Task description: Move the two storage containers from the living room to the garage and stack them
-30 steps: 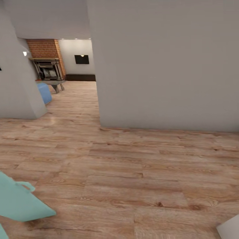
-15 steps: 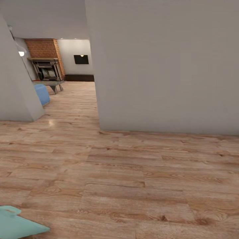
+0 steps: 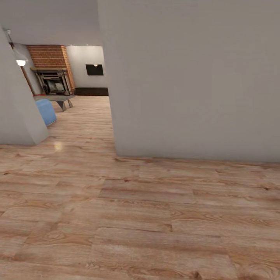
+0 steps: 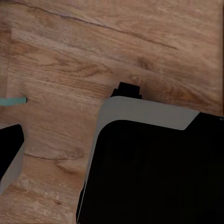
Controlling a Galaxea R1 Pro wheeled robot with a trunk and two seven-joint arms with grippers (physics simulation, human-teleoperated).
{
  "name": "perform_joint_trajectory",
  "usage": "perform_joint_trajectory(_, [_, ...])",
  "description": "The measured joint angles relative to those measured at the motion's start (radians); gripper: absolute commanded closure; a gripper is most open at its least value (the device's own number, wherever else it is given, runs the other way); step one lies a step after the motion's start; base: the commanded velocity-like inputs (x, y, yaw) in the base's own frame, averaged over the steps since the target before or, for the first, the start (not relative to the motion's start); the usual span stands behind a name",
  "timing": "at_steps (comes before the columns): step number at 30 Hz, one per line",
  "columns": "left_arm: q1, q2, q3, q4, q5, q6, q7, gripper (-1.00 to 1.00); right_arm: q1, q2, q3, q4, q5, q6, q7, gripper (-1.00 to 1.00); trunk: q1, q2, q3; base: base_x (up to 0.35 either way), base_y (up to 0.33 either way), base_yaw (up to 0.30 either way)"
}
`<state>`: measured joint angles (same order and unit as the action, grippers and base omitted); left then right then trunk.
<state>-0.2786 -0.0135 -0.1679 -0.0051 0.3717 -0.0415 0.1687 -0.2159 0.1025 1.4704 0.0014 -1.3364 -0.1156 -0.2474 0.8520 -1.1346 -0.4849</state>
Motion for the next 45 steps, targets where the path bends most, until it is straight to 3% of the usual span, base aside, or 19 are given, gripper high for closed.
perform_joint_trajectory(45, [0.000, 0.000, 0.000, 0.000, 0.000, 0.000, 0.000, -1.00, 0.001, 0.000, 0.000, 0.000, 0.003, 0.000, -0.001, -1.00, 0.000, 0.000, 0.000, 0.322, 0.000, 0.103])
